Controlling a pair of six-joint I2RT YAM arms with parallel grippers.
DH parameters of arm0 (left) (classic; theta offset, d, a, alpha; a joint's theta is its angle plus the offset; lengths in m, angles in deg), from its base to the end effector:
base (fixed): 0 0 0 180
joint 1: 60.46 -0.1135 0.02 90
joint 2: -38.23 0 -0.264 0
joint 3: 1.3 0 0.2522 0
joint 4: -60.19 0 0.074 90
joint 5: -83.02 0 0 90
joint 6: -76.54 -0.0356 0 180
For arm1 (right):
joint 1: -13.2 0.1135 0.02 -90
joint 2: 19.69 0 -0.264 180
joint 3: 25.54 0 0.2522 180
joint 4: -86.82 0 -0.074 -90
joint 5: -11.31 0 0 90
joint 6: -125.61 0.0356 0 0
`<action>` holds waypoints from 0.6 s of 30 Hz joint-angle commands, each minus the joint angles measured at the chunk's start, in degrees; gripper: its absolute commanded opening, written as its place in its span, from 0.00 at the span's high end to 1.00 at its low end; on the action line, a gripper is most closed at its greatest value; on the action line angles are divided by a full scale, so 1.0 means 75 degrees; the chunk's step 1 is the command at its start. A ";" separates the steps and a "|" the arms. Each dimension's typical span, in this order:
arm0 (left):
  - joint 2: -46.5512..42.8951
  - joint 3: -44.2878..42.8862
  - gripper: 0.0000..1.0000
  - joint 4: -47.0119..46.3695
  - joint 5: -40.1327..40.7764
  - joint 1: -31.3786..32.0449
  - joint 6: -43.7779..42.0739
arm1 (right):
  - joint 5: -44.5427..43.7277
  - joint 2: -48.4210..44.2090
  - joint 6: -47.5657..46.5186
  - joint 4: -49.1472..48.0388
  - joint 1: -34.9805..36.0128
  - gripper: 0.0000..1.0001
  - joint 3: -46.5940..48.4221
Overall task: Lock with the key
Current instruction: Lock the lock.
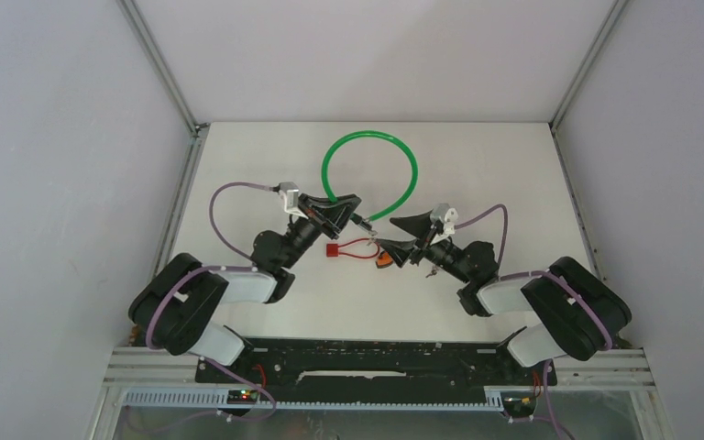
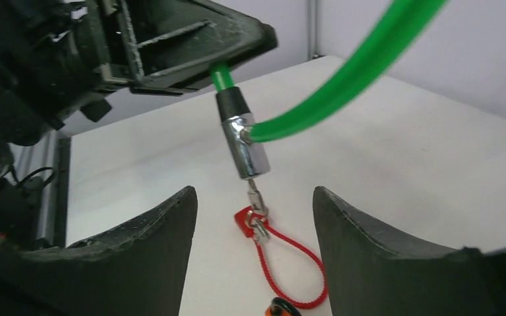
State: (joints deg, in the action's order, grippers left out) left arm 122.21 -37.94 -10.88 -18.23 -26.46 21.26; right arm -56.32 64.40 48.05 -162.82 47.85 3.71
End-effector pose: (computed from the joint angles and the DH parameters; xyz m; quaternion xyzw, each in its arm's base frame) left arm 0.2141 -0.1528 0.2344 0.0787 0.5445 -0.5146 0.6577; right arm 0.1909 0.1484 0.1972 -0.2661 0.5577 0.4190 0.6653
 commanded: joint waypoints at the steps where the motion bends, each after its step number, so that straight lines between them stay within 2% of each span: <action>1: 0.0046 -0.0390 1.00 -0.0864 -0.0244 -0.0016 0.0190 | 0.0915 0.0039 0.0787 -0.0519 -0.0026 0.31 0.0283; 7: 0.0425 -0.0820 1.00 -0.0864 -0.1224 0.0022 0.0592 | 0.0619 0.0128 0.1203 -0.0520 -0.0216 0.29 0.0315; 12: 0.0503 -0.0884 1.00 -0.0867 -0.1465 0.0093 0.0556 | 0.0510 0.0104 0.1625 -0.0526 -0.0446 0.28 0.0303; 18: 0.0940 -0.1340 1.00 -0.0858 -0.1890 0.0122 0.0896 | 0.0300 -0.0026 0.1706 -0.0520 -0.0524 0.36 0.0217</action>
State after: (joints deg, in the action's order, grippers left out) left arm 127.92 -43.42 -10.95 -29.35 -25.98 25.30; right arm -52.41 64.93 59.24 -164.19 44.42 4.58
